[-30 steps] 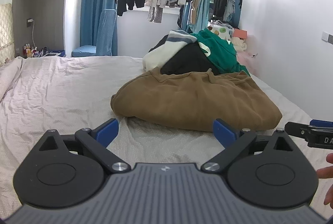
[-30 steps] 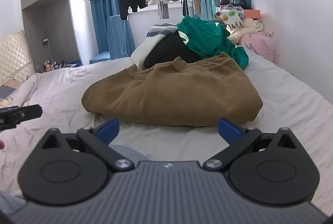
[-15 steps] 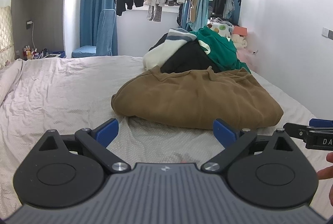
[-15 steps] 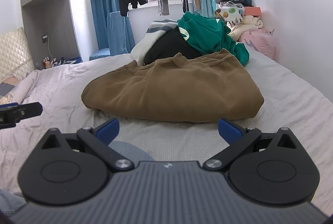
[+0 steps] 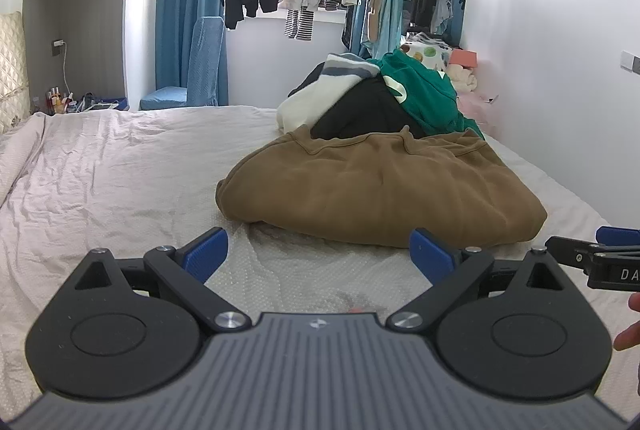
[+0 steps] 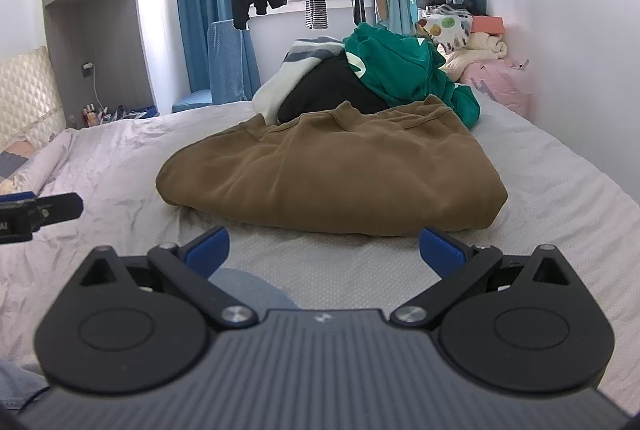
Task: Fold large clothes
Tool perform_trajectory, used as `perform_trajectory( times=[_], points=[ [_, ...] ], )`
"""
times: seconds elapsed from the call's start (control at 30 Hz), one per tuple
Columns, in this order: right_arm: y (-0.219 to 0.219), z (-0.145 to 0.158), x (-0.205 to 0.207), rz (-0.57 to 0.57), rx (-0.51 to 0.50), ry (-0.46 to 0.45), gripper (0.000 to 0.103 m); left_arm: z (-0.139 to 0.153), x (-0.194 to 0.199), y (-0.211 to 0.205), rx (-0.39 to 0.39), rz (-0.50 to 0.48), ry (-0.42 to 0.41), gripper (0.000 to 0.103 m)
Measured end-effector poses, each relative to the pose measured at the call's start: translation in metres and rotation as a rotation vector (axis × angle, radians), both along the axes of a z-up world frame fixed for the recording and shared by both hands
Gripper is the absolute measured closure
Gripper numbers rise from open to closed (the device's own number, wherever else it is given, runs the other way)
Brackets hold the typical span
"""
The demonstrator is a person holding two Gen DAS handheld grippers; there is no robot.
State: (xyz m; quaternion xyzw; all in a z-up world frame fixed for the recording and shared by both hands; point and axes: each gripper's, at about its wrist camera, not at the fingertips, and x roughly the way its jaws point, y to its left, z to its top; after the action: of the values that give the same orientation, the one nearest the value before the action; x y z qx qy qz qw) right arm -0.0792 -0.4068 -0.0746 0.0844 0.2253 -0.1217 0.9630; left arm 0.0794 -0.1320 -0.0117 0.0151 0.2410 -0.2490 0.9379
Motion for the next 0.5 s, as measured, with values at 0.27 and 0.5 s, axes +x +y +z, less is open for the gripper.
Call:
perform_trajectory(
  times=[0.27, 0.5],
  points=[
    [-0.0007, -0.0007, 0.0021, 0.006, -0.003, -0.001, 0.000, -0.0027, -0.0001, 0.0011, 0.005, 0.006, -0.003, 0.004],
    [-0.0034, -0.0019, 0.0038, 0.000, -0.012, 0.001, 0.000, -0.0018, -0.0030, -0.0013, 0.013, 0.001, -0.011, 0.004]
  ],
)
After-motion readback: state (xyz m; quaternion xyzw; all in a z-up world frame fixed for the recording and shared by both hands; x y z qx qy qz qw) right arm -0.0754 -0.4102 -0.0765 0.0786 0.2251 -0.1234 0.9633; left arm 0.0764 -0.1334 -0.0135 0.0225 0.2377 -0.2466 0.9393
